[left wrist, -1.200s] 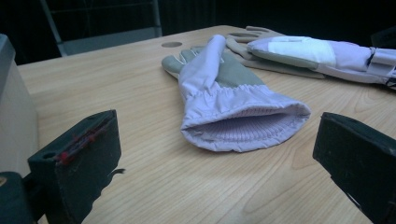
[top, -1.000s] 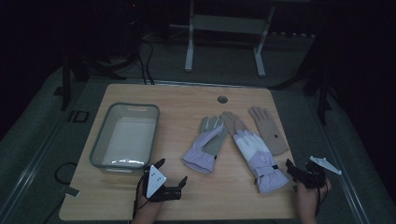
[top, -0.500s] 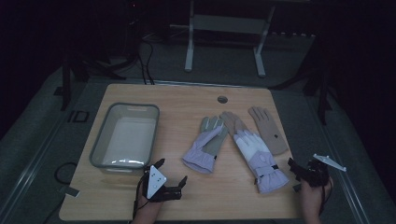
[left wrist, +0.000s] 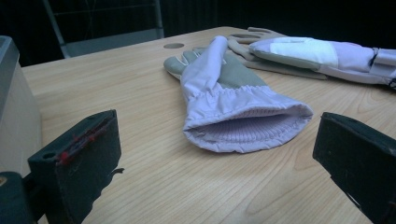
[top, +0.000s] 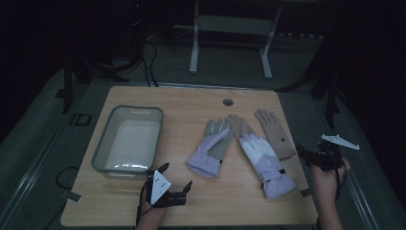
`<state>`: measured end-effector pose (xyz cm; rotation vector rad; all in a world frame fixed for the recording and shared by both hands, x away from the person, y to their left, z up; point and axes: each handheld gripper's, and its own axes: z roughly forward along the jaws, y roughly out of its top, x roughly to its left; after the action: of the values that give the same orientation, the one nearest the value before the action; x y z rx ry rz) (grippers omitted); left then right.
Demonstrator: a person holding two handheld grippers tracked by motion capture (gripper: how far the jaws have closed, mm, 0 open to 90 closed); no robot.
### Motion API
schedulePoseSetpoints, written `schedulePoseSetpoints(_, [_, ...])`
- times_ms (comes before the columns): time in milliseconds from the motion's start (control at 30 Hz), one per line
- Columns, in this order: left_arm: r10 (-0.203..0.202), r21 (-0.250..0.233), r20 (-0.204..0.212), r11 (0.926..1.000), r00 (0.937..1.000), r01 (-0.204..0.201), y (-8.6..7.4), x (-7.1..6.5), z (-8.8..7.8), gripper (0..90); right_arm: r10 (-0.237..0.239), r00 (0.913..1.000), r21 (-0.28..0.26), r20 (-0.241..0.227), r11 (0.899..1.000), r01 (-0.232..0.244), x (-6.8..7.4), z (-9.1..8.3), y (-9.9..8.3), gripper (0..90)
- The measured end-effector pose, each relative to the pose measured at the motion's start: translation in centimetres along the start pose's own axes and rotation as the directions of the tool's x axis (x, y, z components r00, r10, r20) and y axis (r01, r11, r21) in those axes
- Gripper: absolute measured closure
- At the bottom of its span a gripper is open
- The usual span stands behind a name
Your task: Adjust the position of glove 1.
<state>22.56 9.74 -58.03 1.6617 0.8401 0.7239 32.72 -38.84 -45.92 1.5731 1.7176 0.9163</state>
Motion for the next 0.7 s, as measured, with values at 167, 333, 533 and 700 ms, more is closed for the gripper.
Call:
schedulePoseSetpoints(167, [-0.013,-0.001,0.002,0.9999,0.9999,0.013,0.0,0.1,0.0,1.3,-0.021,0.9990,-0.038,-0.039,0.999,0.019,1.9,-0.2,2.0,13.5])
schedulePoseSetpoints(333, [-0.011,-0.001,0.002,0.9999,0.9999,0.011,0.0,0.1,0.0,1.3,-0.057,0.9954,-0.075,-0.076,0.996,0.051,4.0,0.0,3.4,13.5])
schedulePoseSetpoints(533, [-0.008,0.002,0.002,1.0000,1.0000,0.008,0.0,0.1,0.0,1.3,-0.116,0.9859,-0.097,-0.121,0.990,0.104,6.5,0.0,4.6,14.1])
schedulePoseSetpoints(700, [-0.007,0.003,0.001,1.0000,1.0000,0.007,0.0,0.0,0.0,1.3,-0.123,0.9792,-0.074,-0.161,0.991,0.112,8.9,0.4,5.1,12.6])
